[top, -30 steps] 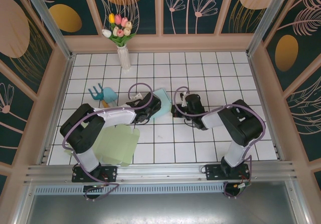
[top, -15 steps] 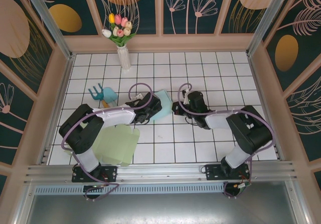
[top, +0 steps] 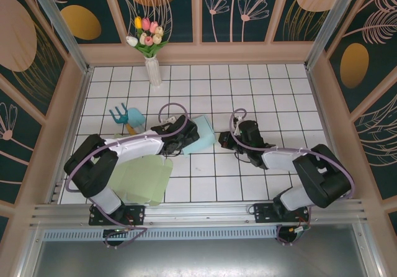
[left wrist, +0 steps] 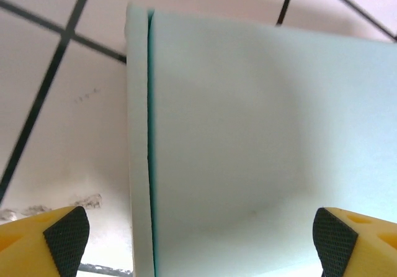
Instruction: Fold the paper box
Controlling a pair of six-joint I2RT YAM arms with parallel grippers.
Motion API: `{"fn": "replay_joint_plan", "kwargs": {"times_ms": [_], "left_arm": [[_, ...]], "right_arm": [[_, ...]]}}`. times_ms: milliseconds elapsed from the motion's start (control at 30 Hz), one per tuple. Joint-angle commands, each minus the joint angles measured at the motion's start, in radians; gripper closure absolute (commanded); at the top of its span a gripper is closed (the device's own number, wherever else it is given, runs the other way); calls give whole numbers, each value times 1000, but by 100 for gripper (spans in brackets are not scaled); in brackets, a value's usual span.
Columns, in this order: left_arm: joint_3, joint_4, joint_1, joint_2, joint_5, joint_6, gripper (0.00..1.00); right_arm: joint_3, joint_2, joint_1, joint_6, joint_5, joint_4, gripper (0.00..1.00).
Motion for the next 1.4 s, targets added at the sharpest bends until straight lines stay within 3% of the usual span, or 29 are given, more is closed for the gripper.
{"fn": "replay_joint_plan", "kwargs": {"times_ms": [0,133,167,267,400,533,767,1367], "left_arm": [[-13,19,-4,-74,-100,181,6],[-80,275,-5,-156,-97,528,5],[-96,342,-5,-167,-93,609,1],[-108,493,7,-142,-85,807,1],[21,463,68,5,-17,949,2],[170,382,128,159,64,956,6],[279,346,149,279,199,895,8],[190,439,145,359,380,802,25]], "right_arm": [[-23,-47,-3,74,64,-47,98],[-57,-92,31,176,143,-46,99],[-61,-102,42,189,149,-45,99],[-55,-115,69,209,143,-48,100],[-34,-115,85,233,149,-75,100],[-46,-101,85,278,149,-39,100],[25,15,78,267,61,-56,100],[163,316,38,190,40,-18,100]]}}
